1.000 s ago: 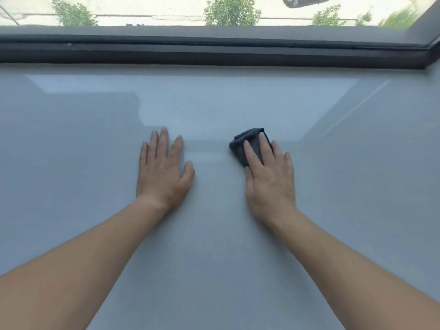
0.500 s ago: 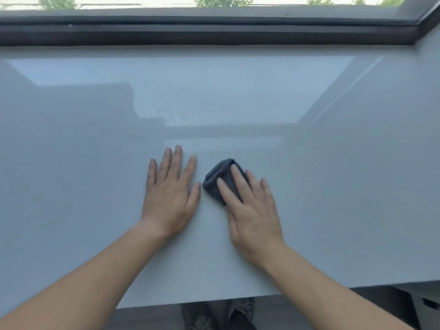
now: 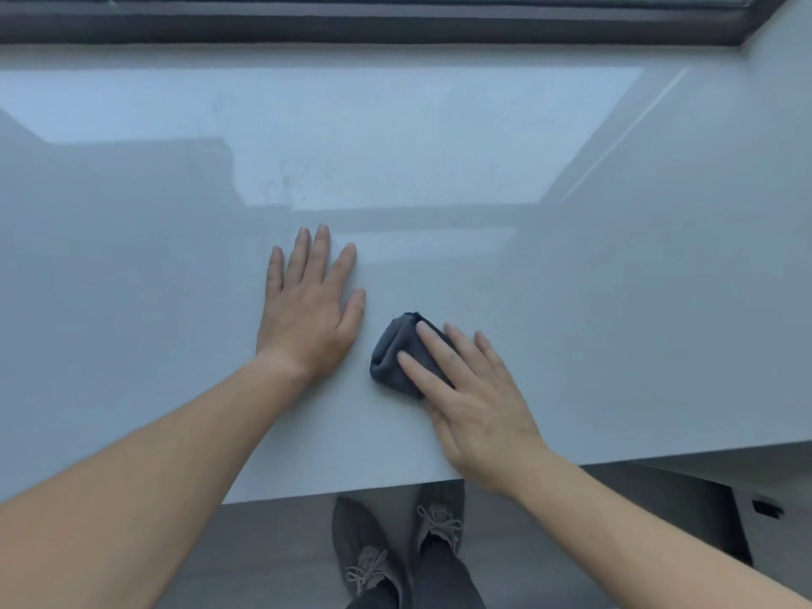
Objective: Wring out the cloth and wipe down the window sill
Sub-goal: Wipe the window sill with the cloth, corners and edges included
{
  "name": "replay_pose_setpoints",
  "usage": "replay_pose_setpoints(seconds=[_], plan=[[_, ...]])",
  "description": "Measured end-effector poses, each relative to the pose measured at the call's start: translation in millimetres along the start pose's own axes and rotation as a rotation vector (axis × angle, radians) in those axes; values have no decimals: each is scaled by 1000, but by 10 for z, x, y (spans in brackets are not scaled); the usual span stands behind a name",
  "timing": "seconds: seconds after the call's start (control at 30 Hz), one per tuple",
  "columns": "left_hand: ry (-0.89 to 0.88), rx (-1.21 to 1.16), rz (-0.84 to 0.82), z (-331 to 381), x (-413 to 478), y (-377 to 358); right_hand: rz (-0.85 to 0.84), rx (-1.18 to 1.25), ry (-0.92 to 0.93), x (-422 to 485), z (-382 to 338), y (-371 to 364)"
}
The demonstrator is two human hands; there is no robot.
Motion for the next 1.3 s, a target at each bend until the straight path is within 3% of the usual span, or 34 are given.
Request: replay_pose_setpoints(seconds=[0.17,0.23,0.33,0.4,0.5,0.6,0.67,0.73,0.83,1.0,1.1,1.2,1.3], plan=[[4,41,-15,12,-15,-4,131,212,-457,123,301,116],[21,68,-32,23,-4,-9,128,166,-398,8,58,12],[67,169,-72,75,-24,10,12,35,-100,-348,-251,-146],[71,201,-76,145,-144,-12,-37,-5,-10,-442,-125,-123],[23,110,-92,245,-415,-140,26,75,-214,-413,183,-69],[15,88,-93,232,-517,-251,132,169,-473,-413,41,-92],[28,110,-71,222,-501,-280,130,133,-408,-492,-240,-191],[30,111,-61,235,-496,-295,61,89,-228,-617,-401,-274],[23,99,-62,236,-511,-291,11,28,-94,-703,-123,-258],[13,62,-51,265,-517,-265,136,183,-485,-660,303,-100],[8,76,30,329,-495,-227,98,92,-316,-739,134,-185],[-12,24,63,366,-396,-147,11,31,-132,-736,513,-107],[-51,-11,81,371,-216,-80,85,154,-427,-472,940,107]])
Point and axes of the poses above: each hand's wrist, its own x-axis towards the middle knuckle, its own y-axis out of the back of the hand, z = x × y, the point moved 1 cm from there along x, towards the middle knuckle, and after that the axes turned 15 degrees about -z, right-handed, at the moved point
